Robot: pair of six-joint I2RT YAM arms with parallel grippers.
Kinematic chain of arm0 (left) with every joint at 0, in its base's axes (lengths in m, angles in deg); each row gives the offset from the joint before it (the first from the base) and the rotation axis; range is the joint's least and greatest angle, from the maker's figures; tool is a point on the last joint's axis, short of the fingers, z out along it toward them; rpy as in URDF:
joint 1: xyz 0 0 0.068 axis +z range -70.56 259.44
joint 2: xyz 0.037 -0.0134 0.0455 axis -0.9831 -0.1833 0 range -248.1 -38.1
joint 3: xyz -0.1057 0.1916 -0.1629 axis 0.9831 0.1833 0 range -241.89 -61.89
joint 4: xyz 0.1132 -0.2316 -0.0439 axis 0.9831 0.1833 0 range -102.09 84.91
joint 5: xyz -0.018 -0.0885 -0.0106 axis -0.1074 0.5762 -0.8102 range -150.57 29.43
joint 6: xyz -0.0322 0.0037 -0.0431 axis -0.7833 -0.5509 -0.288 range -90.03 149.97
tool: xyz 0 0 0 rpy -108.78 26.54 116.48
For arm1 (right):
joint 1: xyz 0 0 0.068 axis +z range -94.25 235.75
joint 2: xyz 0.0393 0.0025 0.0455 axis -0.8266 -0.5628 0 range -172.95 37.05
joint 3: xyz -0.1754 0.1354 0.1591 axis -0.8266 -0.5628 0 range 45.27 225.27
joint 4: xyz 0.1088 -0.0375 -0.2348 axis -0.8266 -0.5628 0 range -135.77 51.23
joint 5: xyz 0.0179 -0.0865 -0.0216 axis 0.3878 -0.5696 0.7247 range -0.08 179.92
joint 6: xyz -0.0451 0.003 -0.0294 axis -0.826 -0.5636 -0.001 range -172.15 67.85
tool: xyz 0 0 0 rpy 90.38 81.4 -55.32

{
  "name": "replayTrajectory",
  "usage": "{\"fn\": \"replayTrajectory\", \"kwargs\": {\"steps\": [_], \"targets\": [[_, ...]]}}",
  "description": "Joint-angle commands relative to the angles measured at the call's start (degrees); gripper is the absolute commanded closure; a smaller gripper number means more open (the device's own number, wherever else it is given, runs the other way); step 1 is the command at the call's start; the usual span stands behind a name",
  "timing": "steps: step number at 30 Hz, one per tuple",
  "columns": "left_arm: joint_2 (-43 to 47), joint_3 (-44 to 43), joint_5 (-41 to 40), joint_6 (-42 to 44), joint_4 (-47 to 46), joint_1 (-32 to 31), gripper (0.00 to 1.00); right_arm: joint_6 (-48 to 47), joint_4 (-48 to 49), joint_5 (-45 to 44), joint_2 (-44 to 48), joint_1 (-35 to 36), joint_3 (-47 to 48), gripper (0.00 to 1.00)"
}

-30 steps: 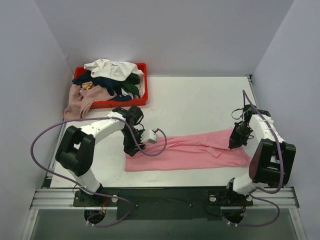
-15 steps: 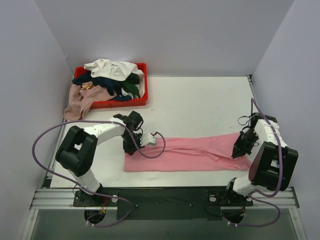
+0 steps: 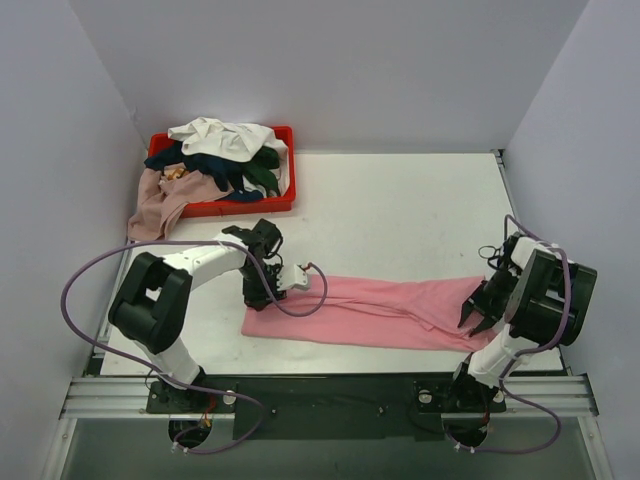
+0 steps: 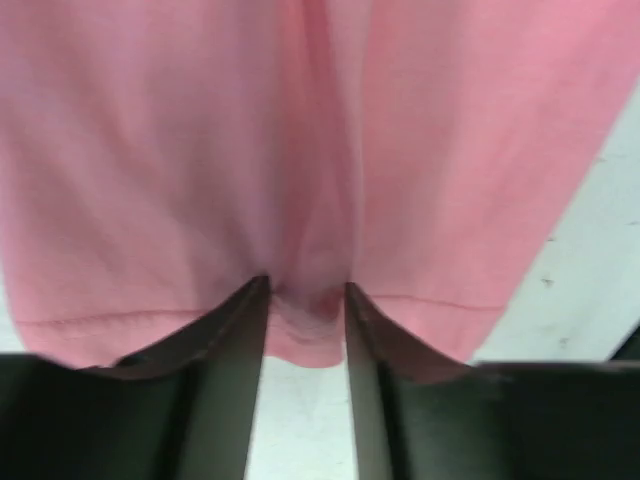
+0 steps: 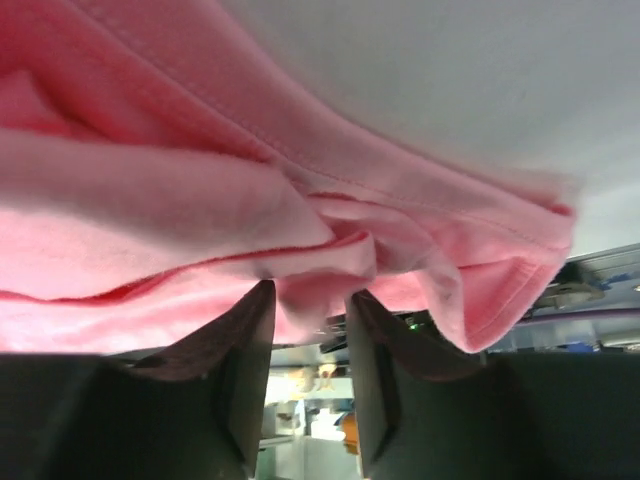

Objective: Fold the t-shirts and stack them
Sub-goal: Fold the other side of the tshirt into a rectangle, then rotate the tshirt 90 degrees

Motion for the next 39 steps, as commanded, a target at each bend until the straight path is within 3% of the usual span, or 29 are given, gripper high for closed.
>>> {"fn": "replayTrajectory", "kwargs": {"steps": [1, 2, 8, 10, 11, 12, 13, 14, 20, 25, 30, 35, 38, 39], "targets": [[1.8, -4.0, 8.1, 3.0, 7.4, 0.3, 0.38, 0.3, -3.9, -2.8, 3.0, -0.3, 3.7, 0.59], [1.9, -6.0, 9.8, 3.0, 10.1, 0.4, 0.32, 0.2, -4.3, -3.2, 3.8, -0.3, 4.4, 0.55], [0.8, -18.8, 17.6, 4.9, 24.0, 2.4, 0.24, 0.7, -7.1, -6.5, 13.4, 0.6, 15.2, 0.53], [-1.0, -21.7, 18.6, 1.7, 22.8, 4.2, 0.25, 1.2, -5.4, -6.7, 13.1, 1.3, 17.4, 0.62], [-1.4, -22.0, 18.5, -2.8, 21.1, 4.8, 0.27, 1.4, -3.2, -5.0, 12.2, 1.5, 17.7, 0.67], [-2.2, -21.8, 16.4, -4.9, 16.0, 5.8, 0.35, 1.9, -2.3, -4.1, 10.2, 1.6, 17.9, 0.82], [-2.6, -21.2, 14.9, -9.4, 13.5, 6.4, 0.42, 2.4, -0.7, -2.0, 8.9, 1.7, 18.0, 0.88], [-3.1, -19.9, 11.2, -11.0, 8.3, 6.4, 0.54, 3.1, 0.2, -1.0, 5.9, 2.0, 17.6, 1.00], [-3.3, -10.9, 4.4, -14.3, -2.7, 6.4, 0.68, 5.4, 4.4, -0.3, -6.1, 3.7, 17.2, 1.00], [-3.5, -1.9, -0.8, -13.7, -7.8, 6.5, 0.69, 7.7, 6.0, -0.3, -15.1, 4.5, 23.1, 1.00], [-1.5, 2.0, -3.3, -13.2, -7.1, 6.5, 0.68, 11.1, 4.2, 3.7, -30.1, 10.2, 43.1, 1.00], [5.8, 3.5, 6.4, -13.9, 1.9, 5.3, 0.58, 15.1, 0.4, 9.4, -46.9, 16.9, 72.8, 1.00], [11.2, 3.7, 11.5, -16.0, 6.0, 4.4, 0.52, 15.7, 0.8, 14.0, -50.0, 18.7, 84.0, 1.00], [12.9, 3.4, 12.4, -16.6, 7.2, 4.4, 0.49, 15.2, 1.4, 14.2, -49.3, 19.1, 86.5, 0.96]]}}
